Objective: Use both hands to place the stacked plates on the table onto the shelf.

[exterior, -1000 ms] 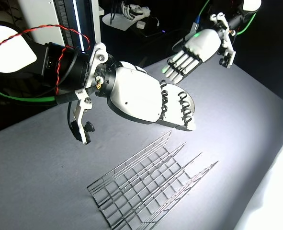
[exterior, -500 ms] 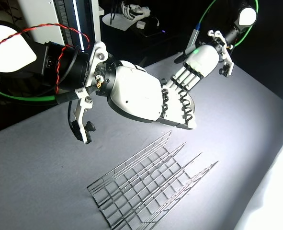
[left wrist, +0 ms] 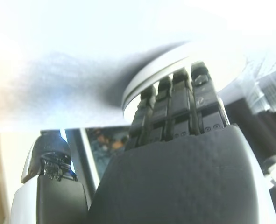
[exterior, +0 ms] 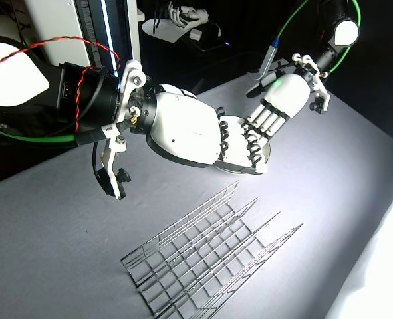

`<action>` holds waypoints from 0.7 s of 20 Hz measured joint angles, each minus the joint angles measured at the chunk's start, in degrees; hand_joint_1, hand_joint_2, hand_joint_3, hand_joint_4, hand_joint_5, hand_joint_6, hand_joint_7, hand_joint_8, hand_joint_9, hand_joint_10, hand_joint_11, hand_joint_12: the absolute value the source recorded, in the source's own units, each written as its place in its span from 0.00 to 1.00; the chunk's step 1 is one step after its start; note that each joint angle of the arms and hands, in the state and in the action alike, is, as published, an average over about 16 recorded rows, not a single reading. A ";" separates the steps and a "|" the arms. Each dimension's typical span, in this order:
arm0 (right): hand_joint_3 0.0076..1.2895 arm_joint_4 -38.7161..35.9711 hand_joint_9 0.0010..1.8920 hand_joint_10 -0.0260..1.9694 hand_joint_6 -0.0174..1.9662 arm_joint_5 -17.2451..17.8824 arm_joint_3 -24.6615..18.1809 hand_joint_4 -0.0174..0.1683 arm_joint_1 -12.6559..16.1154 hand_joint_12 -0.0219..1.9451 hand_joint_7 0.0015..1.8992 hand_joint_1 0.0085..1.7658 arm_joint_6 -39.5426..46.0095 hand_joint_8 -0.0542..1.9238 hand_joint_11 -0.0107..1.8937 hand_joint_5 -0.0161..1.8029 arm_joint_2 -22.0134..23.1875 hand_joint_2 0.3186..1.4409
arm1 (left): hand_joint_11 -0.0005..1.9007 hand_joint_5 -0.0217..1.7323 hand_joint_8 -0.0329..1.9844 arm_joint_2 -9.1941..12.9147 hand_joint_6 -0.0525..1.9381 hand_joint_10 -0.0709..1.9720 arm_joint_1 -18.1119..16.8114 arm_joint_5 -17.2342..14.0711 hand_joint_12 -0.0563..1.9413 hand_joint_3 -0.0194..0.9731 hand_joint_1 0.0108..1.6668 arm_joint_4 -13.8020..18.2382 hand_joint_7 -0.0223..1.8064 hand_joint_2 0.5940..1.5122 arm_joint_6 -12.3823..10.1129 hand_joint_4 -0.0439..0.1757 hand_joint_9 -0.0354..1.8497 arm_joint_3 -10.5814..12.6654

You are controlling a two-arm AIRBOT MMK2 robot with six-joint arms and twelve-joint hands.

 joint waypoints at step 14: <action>0.01 -0.68 0.01 0.02 0.02 2.61 0.38 0.08 -1.49 0.01 0.01 0.02 -0.13 0.03 0.02 0.02 0.47 0.63 | 0.01 0.01 0.01 -1.02 0.01 0.04 1.09 -1.16 0.02 0.04 0.00 1.33 0.02 0.56 0.65 0.18 0.03 2.01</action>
